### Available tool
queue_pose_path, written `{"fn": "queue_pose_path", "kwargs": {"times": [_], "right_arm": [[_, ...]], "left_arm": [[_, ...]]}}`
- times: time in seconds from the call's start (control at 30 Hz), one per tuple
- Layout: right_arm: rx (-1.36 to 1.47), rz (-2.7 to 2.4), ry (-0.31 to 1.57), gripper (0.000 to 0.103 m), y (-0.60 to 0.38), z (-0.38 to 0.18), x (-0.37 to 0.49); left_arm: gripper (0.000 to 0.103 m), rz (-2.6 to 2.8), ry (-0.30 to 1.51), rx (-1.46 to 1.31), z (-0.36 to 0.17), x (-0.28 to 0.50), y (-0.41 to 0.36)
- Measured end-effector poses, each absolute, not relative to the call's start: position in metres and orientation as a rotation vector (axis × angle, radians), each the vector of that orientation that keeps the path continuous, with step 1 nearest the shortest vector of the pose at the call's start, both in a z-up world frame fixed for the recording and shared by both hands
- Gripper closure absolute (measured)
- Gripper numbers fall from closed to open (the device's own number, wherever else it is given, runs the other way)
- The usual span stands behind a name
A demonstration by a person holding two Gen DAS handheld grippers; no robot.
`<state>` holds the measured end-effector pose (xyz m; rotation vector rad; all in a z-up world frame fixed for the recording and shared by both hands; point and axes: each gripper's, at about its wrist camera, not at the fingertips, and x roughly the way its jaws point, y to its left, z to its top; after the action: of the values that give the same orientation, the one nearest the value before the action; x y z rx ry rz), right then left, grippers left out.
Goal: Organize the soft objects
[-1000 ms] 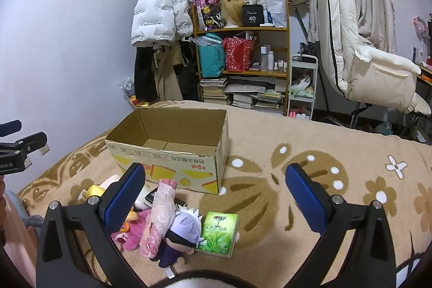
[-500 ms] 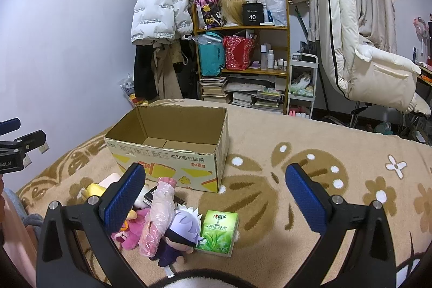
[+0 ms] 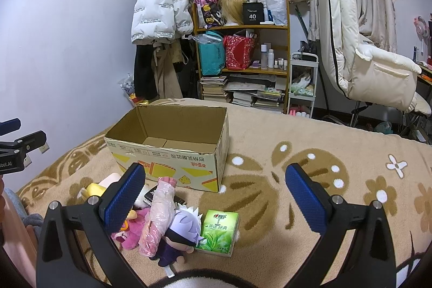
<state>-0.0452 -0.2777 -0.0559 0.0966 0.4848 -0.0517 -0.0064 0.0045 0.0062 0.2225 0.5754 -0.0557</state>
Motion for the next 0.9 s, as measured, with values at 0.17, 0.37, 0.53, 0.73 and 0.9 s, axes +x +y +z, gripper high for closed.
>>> {"fn": "queue_pose_path", "kwargs": {"times": [0.17,0.37,0.53,0.73,0.9], "right_arm": [[0.096,-0.050,0.484,0.000,-0.278,-0.055,-0.045],[0.097,-0.050,0.486,0.000,-0.279,-0.055,-0.045],[0.097,-0.050,0.485,0.000,-0.279,-0.055,-0.045],[0.097,-0.051,0.487,0.000,-0.279,-0.055,-0.045],[0.100,-0.067,0.515,0.000,-0.273,-0.072,-0.038]], "left_arm": [[0.000,-0.055,0.576,0.223,0.007,-0.007,0.005],[0.000,-0.055,0.577,0.224,0.007,-0.007,0.005],[0.000,-0.056,0.576,0.224,0.007,-0.008,0.004],[0.000,-0.054,0.579,0.225,0.007,-0.009,0.005],[0.000,-0.062,0.635,0.238,-0.013,0.001,0.003]]}}
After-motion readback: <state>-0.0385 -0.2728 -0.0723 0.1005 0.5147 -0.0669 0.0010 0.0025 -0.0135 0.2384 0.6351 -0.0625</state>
